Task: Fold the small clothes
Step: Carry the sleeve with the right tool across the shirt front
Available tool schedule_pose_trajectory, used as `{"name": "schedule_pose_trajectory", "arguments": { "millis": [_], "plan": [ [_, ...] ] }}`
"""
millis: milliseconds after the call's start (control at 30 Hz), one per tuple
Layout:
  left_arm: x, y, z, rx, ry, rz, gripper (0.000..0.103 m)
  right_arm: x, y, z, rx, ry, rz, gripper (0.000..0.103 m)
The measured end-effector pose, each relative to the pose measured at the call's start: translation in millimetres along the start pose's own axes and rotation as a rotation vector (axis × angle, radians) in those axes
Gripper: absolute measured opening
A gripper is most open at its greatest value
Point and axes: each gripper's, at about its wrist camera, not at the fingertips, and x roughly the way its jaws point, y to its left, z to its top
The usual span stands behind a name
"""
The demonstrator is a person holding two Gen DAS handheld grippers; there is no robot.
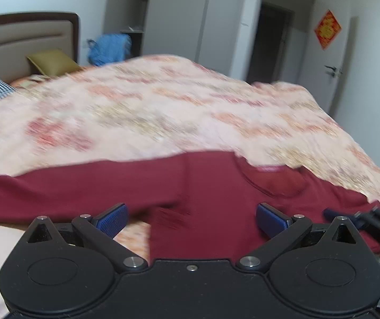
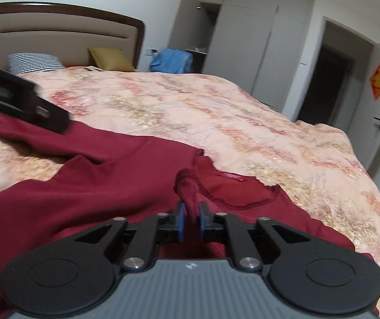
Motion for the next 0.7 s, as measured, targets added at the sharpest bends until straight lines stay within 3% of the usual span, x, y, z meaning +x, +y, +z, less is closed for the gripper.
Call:
{"name": "schedule_pose_trajectory", "arguments": {
  "millis": [67, 200, 367, 467, 600, 700],
  "plan": [
    [10, -9, -3, 0.002, 0.027, -0.058, 0.102, -13, -10, -1, 0.000, -0.014, 0.013, 0.069],
    [29, -28, -14, 0.003, 0.059, -0.157, 0.102, -41, -45, -10, 0.040, -0.025, 0.000, 0.091],
    [65, -54, -27, 0.064, 0.092, -0.166, 0.102, -57, -123, -30, 0.216, 0.037, -0.102, 0.100],
    [84, -67, -35, 0.110, 0.124, -0.126, 0.102, -50, -183, -49, 0.398, 0.099, -0.161, 0.099],
    [91, -76, -49, 0.168, 0.127, -0.094, 0.102, -28, -259, -75, 0.727, 0.157, -0.152, 0.077],
    [94, -77, -58, 0.193, 0.117, -0.079, 0.102, -4, -291, -87, 0.836, 0.187, -0.120, 0.067]
  ]
}}
